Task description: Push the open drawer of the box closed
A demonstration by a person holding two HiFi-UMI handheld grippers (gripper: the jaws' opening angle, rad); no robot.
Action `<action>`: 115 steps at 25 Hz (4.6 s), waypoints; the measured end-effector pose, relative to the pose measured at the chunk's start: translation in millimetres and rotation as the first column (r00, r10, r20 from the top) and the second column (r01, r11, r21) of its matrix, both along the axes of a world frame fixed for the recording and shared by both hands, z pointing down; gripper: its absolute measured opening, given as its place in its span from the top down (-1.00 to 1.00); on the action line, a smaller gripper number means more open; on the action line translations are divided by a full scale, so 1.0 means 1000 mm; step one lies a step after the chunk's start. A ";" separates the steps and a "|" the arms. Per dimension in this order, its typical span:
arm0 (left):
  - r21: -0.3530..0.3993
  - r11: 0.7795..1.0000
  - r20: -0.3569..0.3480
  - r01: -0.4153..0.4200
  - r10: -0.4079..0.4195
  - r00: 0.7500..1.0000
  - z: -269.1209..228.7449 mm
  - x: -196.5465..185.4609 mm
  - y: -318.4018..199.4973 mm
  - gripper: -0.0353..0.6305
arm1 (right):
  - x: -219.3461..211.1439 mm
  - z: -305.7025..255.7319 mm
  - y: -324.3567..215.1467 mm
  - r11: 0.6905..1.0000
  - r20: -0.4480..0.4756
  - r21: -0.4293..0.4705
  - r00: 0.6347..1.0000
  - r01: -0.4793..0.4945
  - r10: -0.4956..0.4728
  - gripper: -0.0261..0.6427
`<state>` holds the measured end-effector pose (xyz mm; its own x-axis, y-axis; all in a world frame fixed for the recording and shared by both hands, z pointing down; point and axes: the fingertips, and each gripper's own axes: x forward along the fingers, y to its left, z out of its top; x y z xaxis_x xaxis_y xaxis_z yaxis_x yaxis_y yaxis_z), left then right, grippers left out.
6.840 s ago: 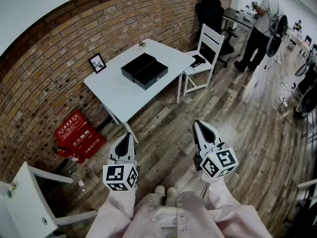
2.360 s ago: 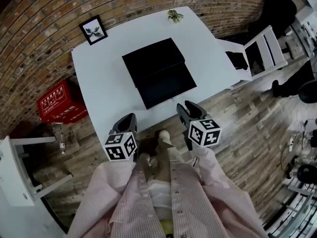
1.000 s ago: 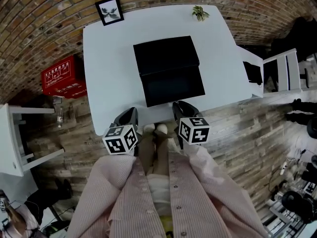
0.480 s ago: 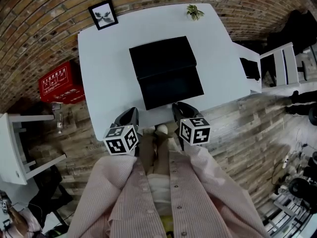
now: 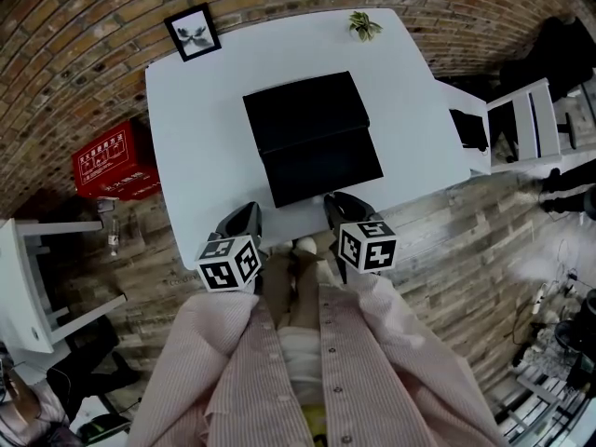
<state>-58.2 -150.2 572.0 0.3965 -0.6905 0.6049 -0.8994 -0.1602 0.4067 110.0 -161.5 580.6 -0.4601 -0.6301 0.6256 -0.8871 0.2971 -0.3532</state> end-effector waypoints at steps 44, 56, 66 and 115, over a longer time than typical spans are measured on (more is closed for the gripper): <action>0.034 0.999 -0.001 -0.012 0.012 1.000 -0.006 -0.006 -0.056 0.91 | -0.013 0.001 -0.053 1.000 -0.009 -0.005 1.000 0.007 -0.007 0.69; 0.038 0.999 0.004 -0.001 0.001 1.000 -0.008 -0.006 -0.069 0.91 | -0.017 0.000 -0.069 1.000 0.006 -0.005 1.000 0.023 -0.023 0.69; 0.048 0.999 0.013 0.010 -0.010 1.000 -0.010 -0.011 -0.074 0.91 | -0.020 0.000 -0.078 1.000 0.010 0.002 1.000 0.028 -0.028 0.69; 0.079 0.997 0.044 0.023 -0.027 0.999 -0.019 -0.024 -0.088 0.91 | -0.027 0.000 -0.105 1.000 0.042 0.030 0.999 0.008 -0.009 0.69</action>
<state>-82.0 -238.0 553.2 0.3519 -0.7459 0.5655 -0.9208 -0.1671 0.3525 83.0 -266.6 580.3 -0.4913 -0.6443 0.5861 -0.8689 0.3156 -0.3814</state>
